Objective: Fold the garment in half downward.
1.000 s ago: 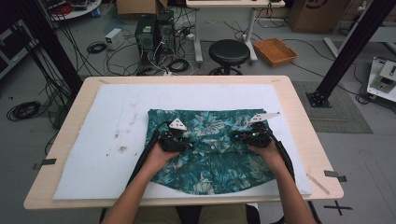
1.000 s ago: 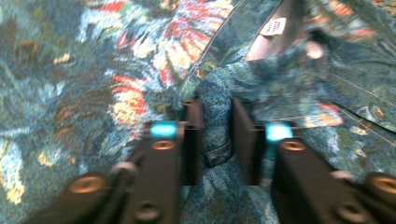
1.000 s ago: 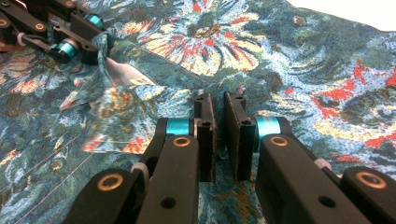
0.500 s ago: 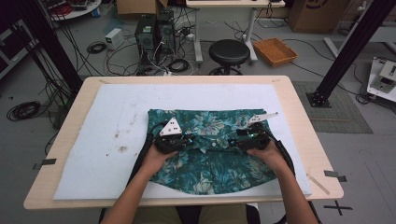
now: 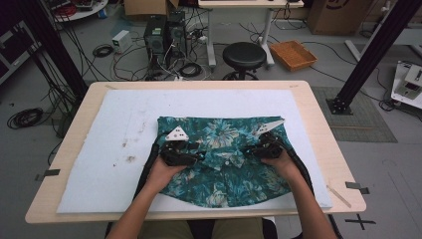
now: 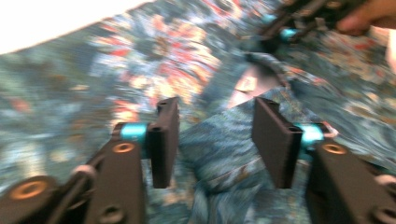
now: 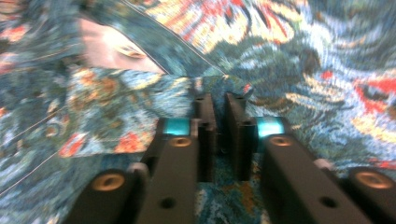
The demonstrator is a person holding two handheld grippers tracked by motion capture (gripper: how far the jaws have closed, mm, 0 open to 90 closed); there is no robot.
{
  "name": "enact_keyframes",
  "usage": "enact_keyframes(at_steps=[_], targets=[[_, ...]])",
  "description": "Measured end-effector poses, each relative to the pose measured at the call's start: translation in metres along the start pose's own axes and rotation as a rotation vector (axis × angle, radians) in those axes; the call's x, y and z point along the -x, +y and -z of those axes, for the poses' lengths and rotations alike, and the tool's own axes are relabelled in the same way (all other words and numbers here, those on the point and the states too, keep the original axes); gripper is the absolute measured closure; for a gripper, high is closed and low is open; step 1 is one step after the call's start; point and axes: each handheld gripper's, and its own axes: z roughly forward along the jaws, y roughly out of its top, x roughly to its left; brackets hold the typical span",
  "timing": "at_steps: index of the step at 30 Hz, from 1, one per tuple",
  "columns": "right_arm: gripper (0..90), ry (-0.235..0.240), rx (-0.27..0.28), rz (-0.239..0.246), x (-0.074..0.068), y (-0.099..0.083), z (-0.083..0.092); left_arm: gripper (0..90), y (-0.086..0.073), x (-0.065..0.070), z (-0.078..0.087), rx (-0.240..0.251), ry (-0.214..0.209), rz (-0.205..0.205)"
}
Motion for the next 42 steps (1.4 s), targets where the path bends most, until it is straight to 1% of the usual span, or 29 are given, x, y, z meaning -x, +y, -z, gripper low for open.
enact_keyframes(at_steps=[2,3,4,5,6,7,8,11,12,14,15,16,17,18,19,20,21,22,24,26,27,29,30,33,37,38,39,40,42], targets=[[86.6,-0.010,0.039,0.032,-0.004,-0.002,0.006,45.4,-0.001,-0.003,0.002,-0.004,-0.001,0.020],[86.6,-0.014,0.055,0.044,-0.005,-0.003,0.008,44.7,-0.002,-0.005,0.002,-0.020,-0.006,0.025],[86.6,-0.014,0.078,0.054,-0.006,-0.004,0.012,44.2,-0.003,-0.006,0.001,-0.025,-0.006,0.029],[86.6,-0.015,0.094,0.065,-0.007,-0.005,0.013,43.1,-0.004,-0.006,-0.001,-0.040,-0.014,0.038],[86.6,-0.023,0.119,0.078,-0.009,-0.007,0.016,43.1,-0.004,-0.007,-0.003,-0.056,-0.015,0.037],[86.6,-0.021,0.137,0.093,-0.010,-0.008,0.018,43.1,-0.004,-0.007,-0.005,-0.068,-0.015,0.039],[86.6,-0.019,0.143,0.099,-0.011,-0.008,0.020,43.1,-0.004,-0.008,-0.008,-0.083,-0.023,0.043],[86.6,-0.036,0.198,0.144,-0.017,-0.011,0.026,42.9,-0.004,-0.008,-0.017,-0.115,-0.027,0.060],[86.6,-0.042,0.216,0.159,-0.018,-0.012,0.027,42.9,-0.005,-0.008,-0.019,-0.126,-0.026,0.061],[86.6,-0.044,0.250,0.173,-0.020,-0.014,0.031,42.9,-0.006,-0.008,-0.023,-0.143,-0.027,0.057],[86.6,-0.049,0.258,0.174,-0.021,-0.015,0.032,44.6,-0.006,-0.007,-0.024,-0.157,-0.035,0.044],[86.5,-0.049,0.275,0.173,-0.021,-0.016,0.033,51.8,-0.007,-0.005,-0.024,-0.168,-0.038,0.010],[86.5,-0.047,0.286,0.174,-0.020,-0.017,0.034,61.2,-0.007,-0.003,-0.025,-0.177,-0.038,-0.014],[86.6,-0.046,0.295,0.169,-0.020,-0.018,0.035,69.4,-0.007,-0.001,-0.025,-0.175,-0.038,-0.034],[86.6,-0.043,0.304,0.170,-0.020,-0.019,0.036,76.6,-0.007,0.001,-0.024,-0.172,-0.031,-0.052],[86.5,-0.043,0.307,0.166,-0.021,-0.019,0.036,83.4,-0.006,0.003,-0.023,-0.156,-0.021,-0.071],[86.5,-0.044,0.316,0.171,-0.021,-0.020,0.036,85.7,-0.004,0.004,-0.021,-0.145,-0.015,-0.080],[86.5,-0.042,0.318,0.171,-0.021,-0.021,0.037,86.3,-0.003,0.006,-0.020,-0.127,-0.005,-0.093],[86.5,-0.050,0.325,0.177,-0.021,-0.022,0.038,86.7,-0.001,0.008,-0.016,-0.079,0.000,-0.102],[86.5,-0.047,0.343,0.185,-0.021,-0.024,0.040,86.8,0.001,0.009,-0.012,-0.041,-0.001,-0.100],[86.5,-0.048,0.360,0.191,-0.021,-0.025,0.042,86.8,0.001,0.010,-0.010,-0.026,0.003,-0.105],[86.5,-0.043,0.377,0.192,-0.021,-0.026,0.045,86.8,0.001,0.011,-0.007,-0.001,0.001,-0.103],[86.5,-0.047,0.387,0.201,-0.020,-0.026,0.046,86.8,0.001,0.012,-0.005,0.011,0.005,-0.106],[86.5,-0.039,0.401,0.216,-0.022,-0.030,0.049,86.8,-0.002,0.017,0.001,0.046,-0.006,-0.123],[86.5,-0.010,0.413,0.255,-0.026,-0.038,0.053,86.8,-0.008,0.023,0.009,0.076,-0.023,-0.145],[86.4,0.003,0.412,0.264,-0.027,-0.040,0.054,86.8,-0.010,0.025,0.012,0.082,-0.030,-0.151],[86.4,0.020,0.409,0.285,-0.029,-0.042,0.055,86.8,-0.012,0.027,0.014,0.090,-0.038,-0.161],[86.4,0.028,0.410,0.302,-0.030,-0.044,0.056,86.7,-0.014,0.030,0.016,0.090,-0.048,-0.168],[86.3,0.067,0.414,0.330,-0.032,-0.049,0.059,86.7,-0.017,0.034,0.019,0.090,-0.054,-0.195]])
